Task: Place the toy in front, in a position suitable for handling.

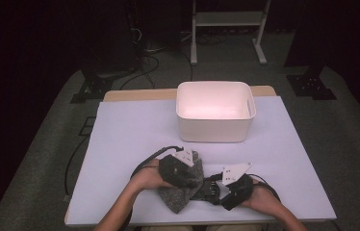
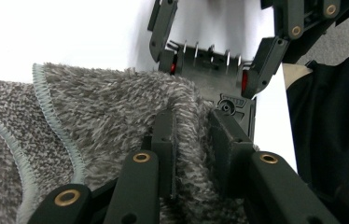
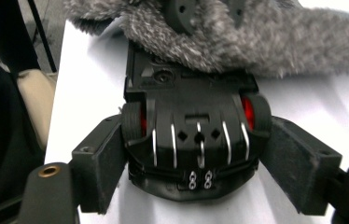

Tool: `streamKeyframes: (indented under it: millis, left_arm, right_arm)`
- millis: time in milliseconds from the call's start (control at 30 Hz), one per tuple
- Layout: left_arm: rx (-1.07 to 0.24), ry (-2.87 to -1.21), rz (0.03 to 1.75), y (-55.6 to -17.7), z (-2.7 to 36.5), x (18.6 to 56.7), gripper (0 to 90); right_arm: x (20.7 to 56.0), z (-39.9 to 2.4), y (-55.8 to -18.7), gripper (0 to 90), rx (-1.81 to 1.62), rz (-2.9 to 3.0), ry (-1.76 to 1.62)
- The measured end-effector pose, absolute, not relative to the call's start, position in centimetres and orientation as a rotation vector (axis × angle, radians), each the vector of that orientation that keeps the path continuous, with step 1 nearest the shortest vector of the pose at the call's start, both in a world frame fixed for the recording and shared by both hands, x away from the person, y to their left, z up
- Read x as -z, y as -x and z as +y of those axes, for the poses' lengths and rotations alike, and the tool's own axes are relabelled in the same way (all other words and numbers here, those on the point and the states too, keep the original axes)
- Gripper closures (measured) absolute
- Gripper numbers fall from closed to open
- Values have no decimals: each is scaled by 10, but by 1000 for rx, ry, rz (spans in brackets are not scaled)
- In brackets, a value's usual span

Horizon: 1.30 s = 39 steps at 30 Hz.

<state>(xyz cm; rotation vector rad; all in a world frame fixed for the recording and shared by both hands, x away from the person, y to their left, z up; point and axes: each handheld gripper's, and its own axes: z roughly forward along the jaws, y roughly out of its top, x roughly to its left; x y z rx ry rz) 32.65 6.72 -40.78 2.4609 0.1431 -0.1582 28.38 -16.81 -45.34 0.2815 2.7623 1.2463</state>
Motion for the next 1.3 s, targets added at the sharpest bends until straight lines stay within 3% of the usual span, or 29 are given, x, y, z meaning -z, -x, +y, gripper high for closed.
streamKeyframes:
  millis: [500, 567, 900, 1300]
  left_arm:
    - [157, -2484, 90, -315, 60, 403, 723]
    - [150, -2493, 57, -309, 52, 401, 723]
    - [141, -2515, -62, -301, 11, 402, 722]
    - [148, -2510, -57, -302, 12, 404, 725]
  right_arm:
    - [453, -176, -281, 251, -1259, 2743, -300]
    - [452, -177, -281, 312, -1269, 2732, -296]
    - [460, -174, -279, 315, -1260, 2752, -314]
    - [462, -173, -284, 254, -1287, 2774, -314]
